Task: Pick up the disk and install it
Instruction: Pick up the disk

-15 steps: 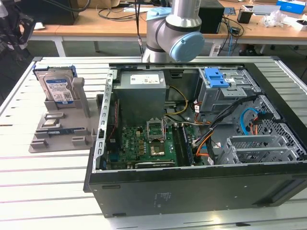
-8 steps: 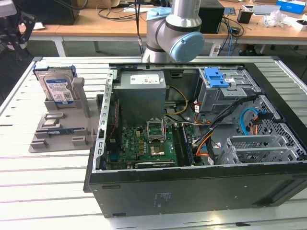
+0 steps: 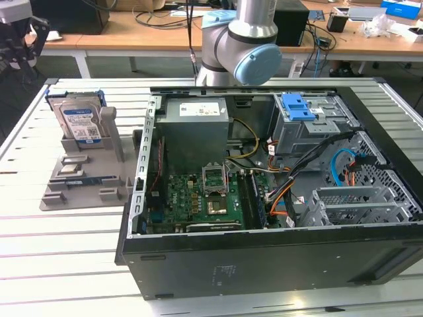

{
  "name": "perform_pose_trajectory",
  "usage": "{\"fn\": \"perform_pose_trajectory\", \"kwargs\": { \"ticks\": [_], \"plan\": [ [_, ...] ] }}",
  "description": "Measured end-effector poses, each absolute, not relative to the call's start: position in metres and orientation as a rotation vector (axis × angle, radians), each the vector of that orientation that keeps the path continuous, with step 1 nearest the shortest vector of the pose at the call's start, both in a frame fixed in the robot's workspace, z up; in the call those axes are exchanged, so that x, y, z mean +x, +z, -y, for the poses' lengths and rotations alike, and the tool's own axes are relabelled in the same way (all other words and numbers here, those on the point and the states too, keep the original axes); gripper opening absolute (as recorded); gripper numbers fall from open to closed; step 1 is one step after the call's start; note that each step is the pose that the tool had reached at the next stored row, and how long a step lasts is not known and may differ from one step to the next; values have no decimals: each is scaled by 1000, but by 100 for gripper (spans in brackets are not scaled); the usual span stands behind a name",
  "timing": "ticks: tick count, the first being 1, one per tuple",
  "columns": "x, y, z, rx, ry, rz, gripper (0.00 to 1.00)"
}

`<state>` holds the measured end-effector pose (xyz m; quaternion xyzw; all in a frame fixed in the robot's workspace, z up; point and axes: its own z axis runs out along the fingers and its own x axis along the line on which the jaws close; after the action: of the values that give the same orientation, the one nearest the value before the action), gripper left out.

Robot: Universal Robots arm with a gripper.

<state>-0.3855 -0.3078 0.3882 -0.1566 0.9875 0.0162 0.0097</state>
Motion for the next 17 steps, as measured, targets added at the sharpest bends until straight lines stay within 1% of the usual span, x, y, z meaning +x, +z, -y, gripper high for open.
{"fn": "perform_pose_trajectory", "kwargs": {
  "ticks": [17],
  "plan": [
    [-385, 388, 308, -935, 54, -2984, 11]
  ]
}}
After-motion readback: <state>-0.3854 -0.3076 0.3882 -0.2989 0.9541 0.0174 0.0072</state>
